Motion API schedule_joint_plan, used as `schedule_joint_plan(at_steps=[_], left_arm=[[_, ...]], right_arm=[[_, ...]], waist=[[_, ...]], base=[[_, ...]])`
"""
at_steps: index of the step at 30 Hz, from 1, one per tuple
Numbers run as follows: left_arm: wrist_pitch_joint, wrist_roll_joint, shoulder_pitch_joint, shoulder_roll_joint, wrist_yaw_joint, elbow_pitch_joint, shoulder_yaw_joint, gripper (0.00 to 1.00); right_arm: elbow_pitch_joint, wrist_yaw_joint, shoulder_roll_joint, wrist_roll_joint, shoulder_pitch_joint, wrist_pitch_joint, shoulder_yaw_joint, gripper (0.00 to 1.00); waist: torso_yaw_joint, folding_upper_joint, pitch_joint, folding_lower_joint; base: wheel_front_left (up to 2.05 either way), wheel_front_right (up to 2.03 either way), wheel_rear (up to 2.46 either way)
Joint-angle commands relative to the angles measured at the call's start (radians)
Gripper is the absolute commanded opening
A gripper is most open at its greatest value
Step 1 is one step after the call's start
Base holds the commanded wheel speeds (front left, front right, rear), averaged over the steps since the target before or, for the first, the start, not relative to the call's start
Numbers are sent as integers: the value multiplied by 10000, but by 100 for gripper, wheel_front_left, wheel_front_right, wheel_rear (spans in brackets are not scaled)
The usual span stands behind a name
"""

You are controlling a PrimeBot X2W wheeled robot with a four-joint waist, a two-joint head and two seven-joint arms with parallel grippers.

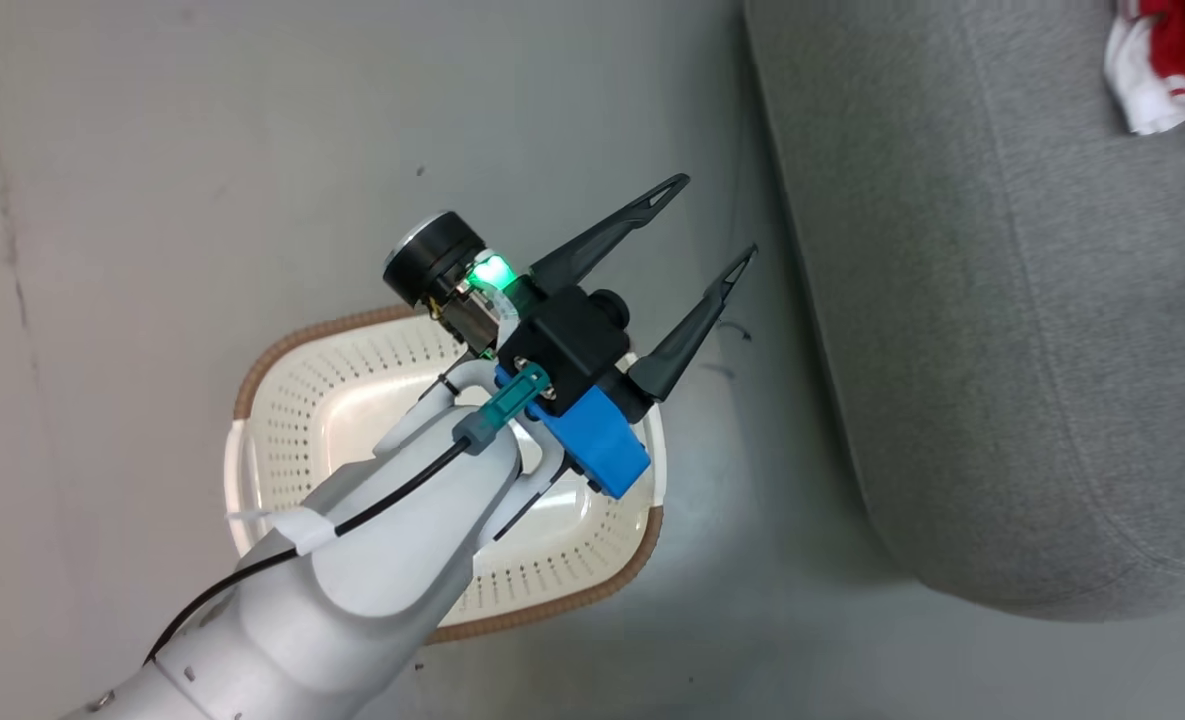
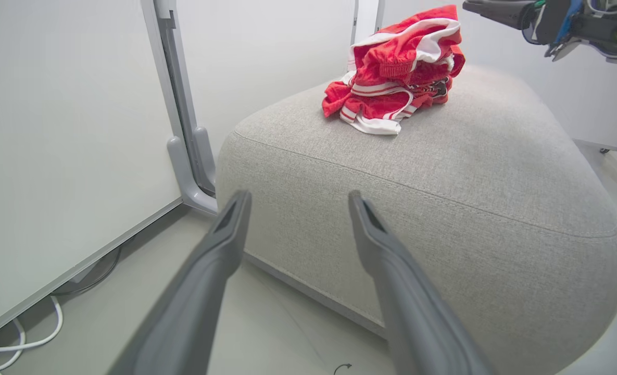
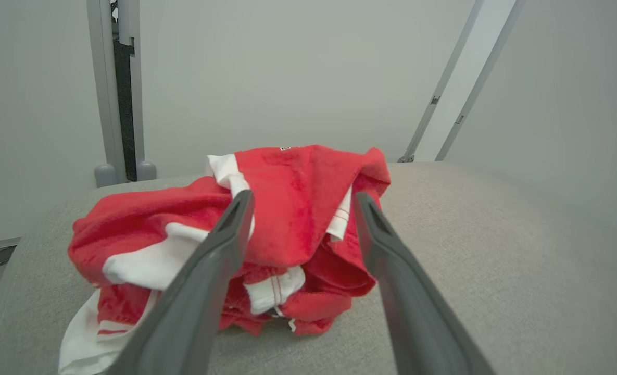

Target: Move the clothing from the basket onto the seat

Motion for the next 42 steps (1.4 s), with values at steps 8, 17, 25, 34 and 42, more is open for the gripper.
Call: schedule_joint_plan(at_steps=[8, 17, 25, 34, 42], left_arm=[[-43, -138, 1138, 85, 354, -471, 884, 100], [-37, -159, 2744, -10, 682, -822, 2580, 100], [-39, 253, 3908, -5, 814, -1188, 4275, 100], [-38, 685, 5209, 89, 718, -1509, 5935, 100], [-38, 1016, 6109, -242, 588, -1678, 6761, 100]], right_arm=[[-1747, 3, 770, 35, 1786, -3, 711, 100], [-3033, 2, 1462, 126, 3097, -3, 1906, 100], [-3661, 3, 2140, 156, 3844, -3, 3105, 100], [-3964, 2, 2780, 293, 4649, -3, 3986, 100], [-4193, 3, 3050, 264, 5599, -3, 4009, 100]], waist=[[26, 0, -1606, 0], [872, 0, -3078, 0], [1583, 0, -3956, 0], [1972, 0, -4781, 0], [2216, 0, -5406, 0]], base=[[0, 0, 0], [0, 0, 0], [0, 0, 0], [0, 0, 0], [0, 0, 0]])
